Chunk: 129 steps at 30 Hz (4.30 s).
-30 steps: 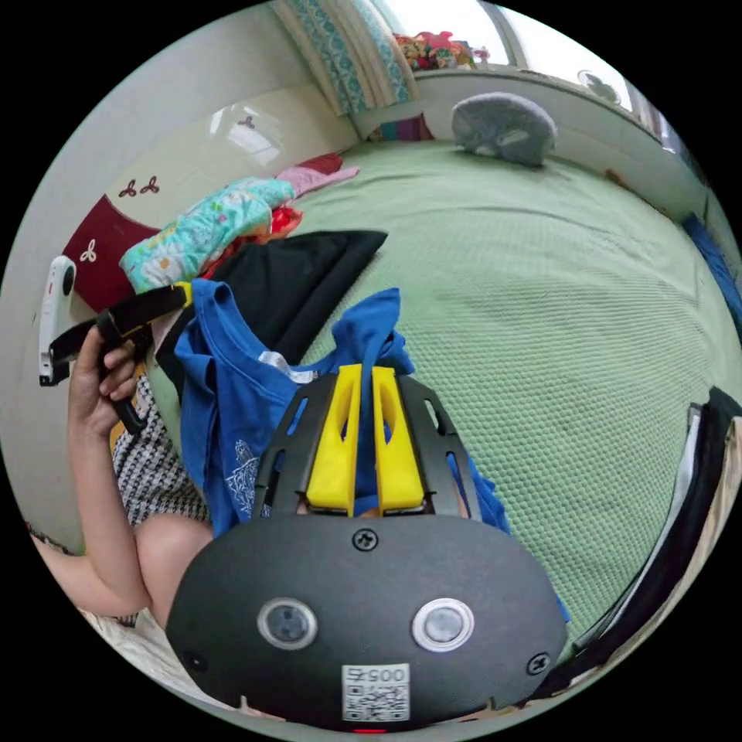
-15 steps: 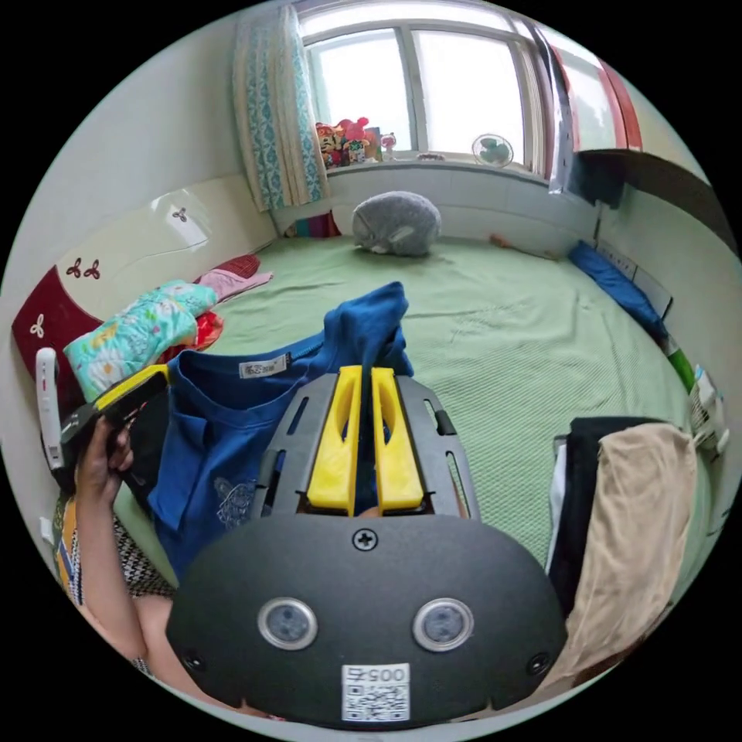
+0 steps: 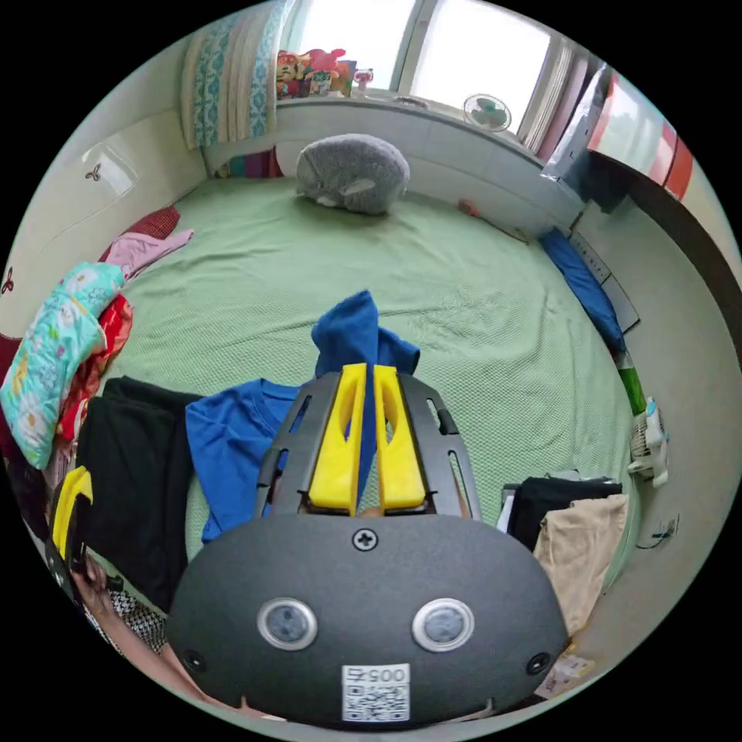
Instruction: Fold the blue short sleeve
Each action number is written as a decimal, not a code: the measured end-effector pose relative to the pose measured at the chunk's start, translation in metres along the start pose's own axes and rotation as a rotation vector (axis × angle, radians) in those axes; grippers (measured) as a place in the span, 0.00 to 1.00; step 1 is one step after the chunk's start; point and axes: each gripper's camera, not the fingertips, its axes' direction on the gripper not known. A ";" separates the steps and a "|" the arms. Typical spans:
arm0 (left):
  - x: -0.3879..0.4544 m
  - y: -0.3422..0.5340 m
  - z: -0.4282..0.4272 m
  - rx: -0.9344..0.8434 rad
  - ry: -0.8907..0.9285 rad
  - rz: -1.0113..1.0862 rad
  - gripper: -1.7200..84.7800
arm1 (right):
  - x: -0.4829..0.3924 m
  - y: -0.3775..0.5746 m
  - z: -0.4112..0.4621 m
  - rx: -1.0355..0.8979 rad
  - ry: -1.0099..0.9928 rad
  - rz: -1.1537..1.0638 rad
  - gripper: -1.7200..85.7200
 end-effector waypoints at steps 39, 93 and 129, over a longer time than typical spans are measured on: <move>0.191 -0.026 0.077 -0.246 0.040 0.183 0.02 | 0.087 0.346 -0.103 -0.271 0.103 0.067 0.01; 0.163 -0.039 0.268 -0.365 0.178 -0.011 0.02 | 0.164 0.062 0.099 -0.256 0.401 0.231 0.00; 0.274 -0.011 0.360 -0.445 0.122 0.241 0.14 | -0.007 0.192 0.089 -0.124 -0.316 0.111 0.00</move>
